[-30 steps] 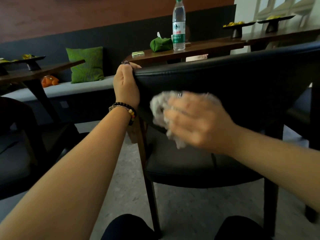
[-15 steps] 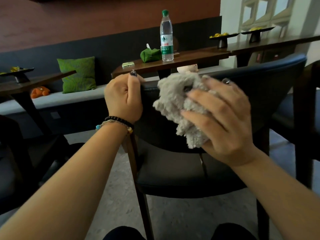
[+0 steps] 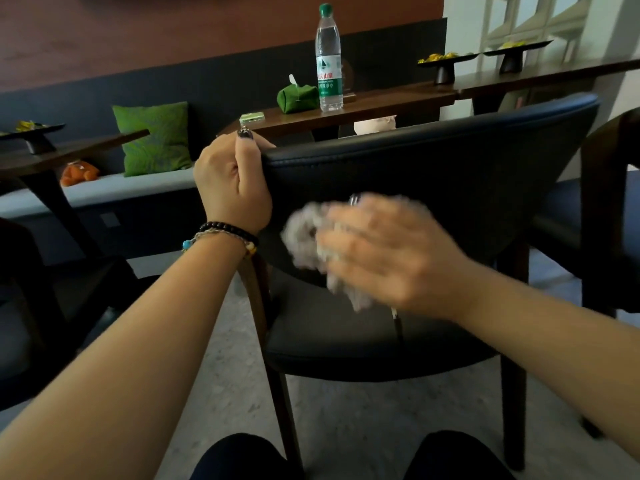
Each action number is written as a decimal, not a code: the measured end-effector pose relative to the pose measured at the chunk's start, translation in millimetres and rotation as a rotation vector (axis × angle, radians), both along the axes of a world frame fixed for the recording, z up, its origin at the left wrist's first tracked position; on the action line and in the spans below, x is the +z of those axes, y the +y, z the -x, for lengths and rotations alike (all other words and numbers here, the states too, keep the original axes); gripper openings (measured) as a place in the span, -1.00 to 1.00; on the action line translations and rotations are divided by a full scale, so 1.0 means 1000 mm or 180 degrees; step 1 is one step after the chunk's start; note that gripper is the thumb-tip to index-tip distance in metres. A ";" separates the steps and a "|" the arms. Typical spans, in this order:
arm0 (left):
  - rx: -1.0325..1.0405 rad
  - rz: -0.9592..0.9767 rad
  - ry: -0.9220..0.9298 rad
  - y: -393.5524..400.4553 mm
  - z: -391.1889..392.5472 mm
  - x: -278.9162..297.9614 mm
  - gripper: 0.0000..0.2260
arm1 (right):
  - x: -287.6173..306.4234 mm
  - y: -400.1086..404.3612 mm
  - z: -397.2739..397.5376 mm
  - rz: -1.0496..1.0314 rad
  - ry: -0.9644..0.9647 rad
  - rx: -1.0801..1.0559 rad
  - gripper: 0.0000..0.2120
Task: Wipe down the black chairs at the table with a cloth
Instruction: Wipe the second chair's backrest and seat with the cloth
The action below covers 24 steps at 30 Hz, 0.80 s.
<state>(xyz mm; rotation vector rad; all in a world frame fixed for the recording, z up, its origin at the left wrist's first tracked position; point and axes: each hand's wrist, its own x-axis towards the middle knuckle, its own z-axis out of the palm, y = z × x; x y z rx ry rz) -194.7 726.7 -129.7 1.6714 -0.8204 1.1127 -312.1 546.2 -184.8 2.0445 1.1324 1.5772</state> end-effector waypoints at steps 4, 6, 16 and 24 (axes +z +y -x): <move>0.0003 0.0091 0.0145 -0.002 0.005 0.001 -0.65 | -0.003 0.003 -0.003 -0.0458 -0.0289 0.0081 -0.91; -0.0002 0.0095 0.0209 -0.002 0.008 0.001 -0.65 | -0.034 -0.004 -0.004 -0.0189 0.0010 0.0020 -0.88; 0.0106 0.0020 0.0278 -0.001 0.007 -0.001 -0.66 | -0.029 -0.015 0.002 -0.0300 0.0159 0.0123 -0.87; 0.0152 -0.0412 0.0258 0.005 0.028 0.009 -0.70 | -0.007 -0.013 0.013 -0.0813 -0.0464 -0.0145 -0.85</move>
